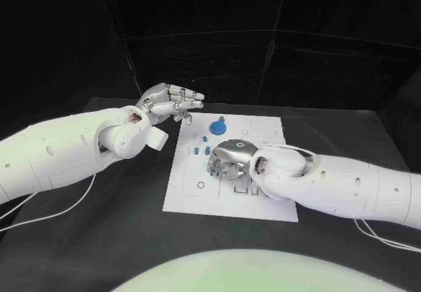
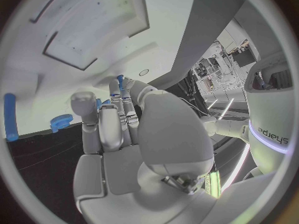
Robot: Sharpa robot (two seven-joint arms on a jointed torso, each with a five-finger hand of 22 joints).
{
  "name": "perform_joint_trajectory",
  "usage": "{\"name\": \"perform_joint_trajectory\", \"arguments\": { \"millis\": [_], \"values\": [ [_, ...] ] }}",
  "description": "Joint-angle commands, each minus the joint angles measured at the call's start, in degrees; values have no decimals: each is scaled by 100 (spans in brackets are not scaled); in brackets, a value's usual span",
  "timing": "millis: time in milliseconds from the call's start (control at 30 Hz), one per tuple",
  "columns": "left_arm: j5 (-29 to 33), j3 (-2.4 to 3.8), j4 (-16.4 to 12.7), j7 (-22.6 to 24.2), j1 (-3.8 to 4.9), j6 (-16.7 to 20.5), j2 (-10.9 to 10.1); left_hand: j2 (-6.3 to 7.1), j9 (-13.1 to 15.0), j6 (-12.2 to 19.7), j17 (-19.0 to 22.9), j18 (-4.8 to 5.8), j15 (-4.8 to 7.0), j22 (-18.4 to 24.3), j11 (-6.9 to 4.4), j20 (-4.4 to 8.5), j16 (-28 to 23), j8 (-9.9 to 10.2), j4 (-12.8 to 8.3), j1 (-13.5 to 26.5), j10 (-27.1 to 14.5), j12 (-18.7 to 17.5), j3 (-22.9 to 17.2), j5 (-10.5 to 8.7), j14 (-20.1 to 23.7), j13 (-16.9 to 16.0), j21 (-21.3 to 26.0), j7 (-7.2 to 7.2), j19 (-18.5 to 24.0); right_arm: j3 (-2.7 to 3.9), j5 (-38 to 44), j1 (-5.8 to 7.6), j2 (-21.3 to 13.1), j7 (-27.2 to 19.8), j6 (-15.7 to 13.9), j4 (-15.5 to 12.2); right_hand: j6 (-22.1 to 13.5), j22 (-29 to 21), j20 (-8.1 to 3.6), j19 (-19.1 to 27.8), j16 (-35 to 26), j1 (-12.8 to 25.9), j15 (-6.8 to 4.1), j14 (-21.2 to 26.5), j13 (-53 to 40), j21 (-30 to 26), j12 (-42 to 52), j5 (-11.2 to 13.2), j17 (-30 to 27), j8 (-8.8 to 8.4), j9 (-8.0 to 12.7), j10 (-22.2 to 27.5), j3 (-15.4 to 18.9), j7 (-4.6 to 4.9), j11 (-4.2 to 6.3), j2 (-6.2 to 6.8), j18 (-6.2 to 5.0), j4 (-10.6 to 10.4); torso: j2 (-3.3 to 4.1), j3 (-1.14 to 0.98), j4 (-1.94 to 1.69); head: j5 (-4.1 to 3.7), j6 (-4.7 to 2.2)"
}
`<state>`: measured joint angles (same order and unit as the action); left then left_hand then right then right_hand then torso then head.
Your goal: Assemble the parts on the task board
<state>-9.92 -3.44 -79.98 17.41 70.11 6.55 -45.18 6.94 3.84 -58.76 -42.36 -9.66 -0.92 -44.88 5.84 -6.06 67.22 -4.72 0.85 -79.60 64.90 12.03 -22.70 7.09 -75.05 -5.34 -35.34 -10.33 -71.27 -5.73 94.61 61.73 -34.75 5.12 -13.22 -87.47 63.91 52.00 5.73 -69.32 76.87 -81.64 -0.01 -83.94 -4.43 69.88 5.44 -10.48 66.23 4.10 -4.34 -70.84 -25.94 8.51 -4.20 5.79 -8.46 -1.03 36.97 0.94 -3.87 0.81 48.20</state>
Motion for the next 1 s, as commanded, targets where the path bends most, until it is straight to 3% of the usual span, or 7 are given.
{"name": "perform_joint_trajectory", "arguments": {
  "millis": [33,233,400,567,800,1000],
  "values": [
    [26,5,-5,15,9,-67,4,-28,0,16,6,-73,3,6,10,-36,-8,15,-33,-34,-34,20,-5,20,36,-6,39,-15,20,-6,85,2,17,52,160,5,34,-7,-1,15,-8,63,-35,-210,-5,21,-27,-12,-10,29,-9,-29,-20,5,-13,-11,94,4,-1,1,-2,1,6],
    [26,5,-3,13,9,-70,5,-28,0,16,6,-73,3,6,10,-36,-8,15,-33,-34,-34,20,-5,20,36,-6,39,-15,20,-18,89,-4,30,71,213,26,-18,-25,5,38,-4,112,-25,-207,5,13,-63,25,-12,-5,5,14,-8,23,-28,11,91,-2,-6,1,2,-2,9],
    [26,5,-1,12,10,-70,5,-28,0,16,6,-73,3,6,10,-36,-8,15,-33,-34,-34,20,-5,20,36,-6,39,-15,20,-27,89,-5,32,61,145,38,-311,-172,86,159,-20,306,99,-183,86,-72,-204,-58,-63,-62,60,505,44,155,-168,152,74,-63,-4,-2,2,-3,8],
    [26,5,-1,5,10,-74,3,-28,0,16,6,-73,3,6,10,-36,-8,15,-33,-34,-34,20,-5,20,36,-6,39,-15,20,-32,89,-5,15,47,-137,31,-643,-798,195,600,-322,379,187,-1,80,-469,-161,-86,-543,-52,61,1134,205,190,-280,268,-50,-42,-3,-4,1,-9,-3],
    [26,5,2,-4,9,-84,-1,-30,1,21,16,-73,1,6,12,-38,-10,12,-35,-31,-43,26,-3,20,42,-8,42,-17,21,-34,70,-6,-65,-17,-572,-44,-680,-820,211,624,-338,374,194,16,71,-494,-121,-102,-574,-43,54,1217,267,193,-288,264,-55,-25,-4,-7,4,-14,-20],
    [26,4,-8,-17,8,-112,-19,-30,1,24,7,-73,0,7,13,-39,-5,11,-34,-29,-46,28,-2,20,40,-8,42,-18,21,-33,-306,-8,-264,-220,-1218,-195,-583,-743,212,558,-283,428,188,-31,45,-444,28,-158,-543,10,29,1120,365,205,-277,247,-44,-58,-10,-5,12,-23,-46]
  ]
}}
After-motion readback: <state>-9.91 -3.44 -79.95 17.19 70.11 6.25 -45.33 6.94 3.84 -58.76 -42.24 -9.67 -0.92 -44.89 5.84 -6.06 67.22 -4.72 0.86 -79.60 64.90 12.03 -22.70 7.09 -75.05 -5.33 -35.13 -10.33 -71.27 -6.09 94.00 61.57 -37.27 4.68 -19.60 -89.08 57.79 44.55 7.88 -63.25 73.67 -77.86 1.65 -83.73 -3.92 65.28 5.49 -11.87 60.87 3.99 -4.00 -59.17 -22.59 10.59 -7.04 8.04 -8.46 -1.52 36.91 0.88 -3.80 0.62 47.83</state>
